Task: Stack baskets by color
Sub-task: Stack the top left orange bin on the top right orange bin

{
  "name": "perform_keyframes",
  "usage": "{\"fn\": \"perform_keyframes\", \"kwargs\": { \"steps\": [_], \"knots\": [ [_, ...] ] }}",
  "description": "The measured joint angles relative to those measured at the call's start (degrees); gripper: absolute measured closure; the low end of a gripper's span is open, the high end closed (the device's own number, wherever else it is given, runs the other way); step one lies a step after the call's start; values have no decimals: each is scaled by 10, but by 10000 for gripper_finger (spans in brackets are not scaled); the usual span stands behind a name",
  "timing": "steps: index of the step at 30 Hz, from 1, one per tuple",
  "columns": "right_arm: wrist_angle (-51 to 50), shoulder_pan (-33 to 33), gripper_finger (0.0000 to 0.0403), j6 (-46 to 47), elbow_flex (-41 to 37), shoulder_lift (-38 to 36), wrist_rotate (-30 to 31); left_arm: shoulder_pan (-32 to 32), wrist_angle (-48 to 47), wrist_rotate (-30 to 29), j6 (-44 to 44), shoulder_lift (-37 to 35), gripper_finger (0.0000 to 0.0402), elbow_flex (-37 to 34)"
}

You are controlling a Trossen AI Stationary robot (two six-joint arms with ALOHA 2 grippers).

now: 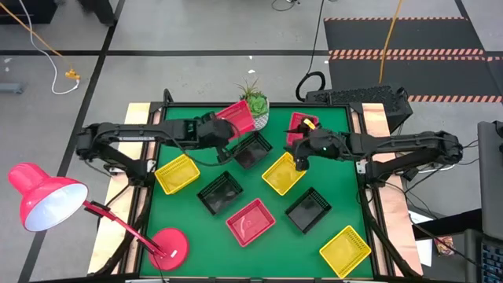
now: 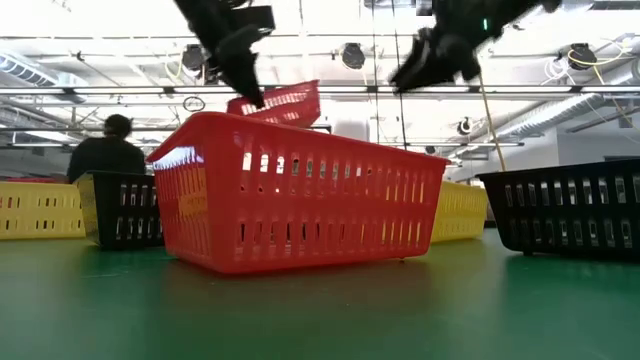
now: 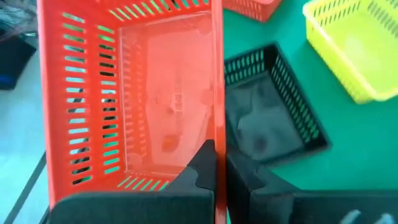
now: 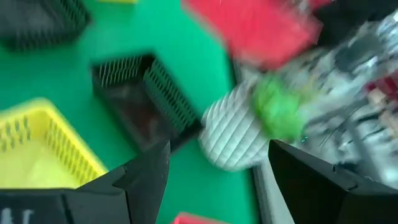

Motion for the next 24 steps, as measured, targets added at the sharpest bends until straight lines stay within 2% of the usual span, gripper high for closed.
{"fn": "perform_keyframes", "kwargs": {
  "steps": [4,6,12,16,24],
  "knots": [
    [-30,48,139,-7,62,32,7,-17,-37,-6,-2,75,394,92],
    [-47,63,144,-14,91,57,14,-22,-90,-16,-1,118,394,135],
    [-102,71,158,-31,150,137,23,-35,-173,7,15,223,394,243],
    [-109,63,166,-31,153,165,37,-63,-165,18,36,248,394,264],
    [-124,58,201,-17,153,198,33,-100,-119,16,46,248,394,268]
  ]
}}
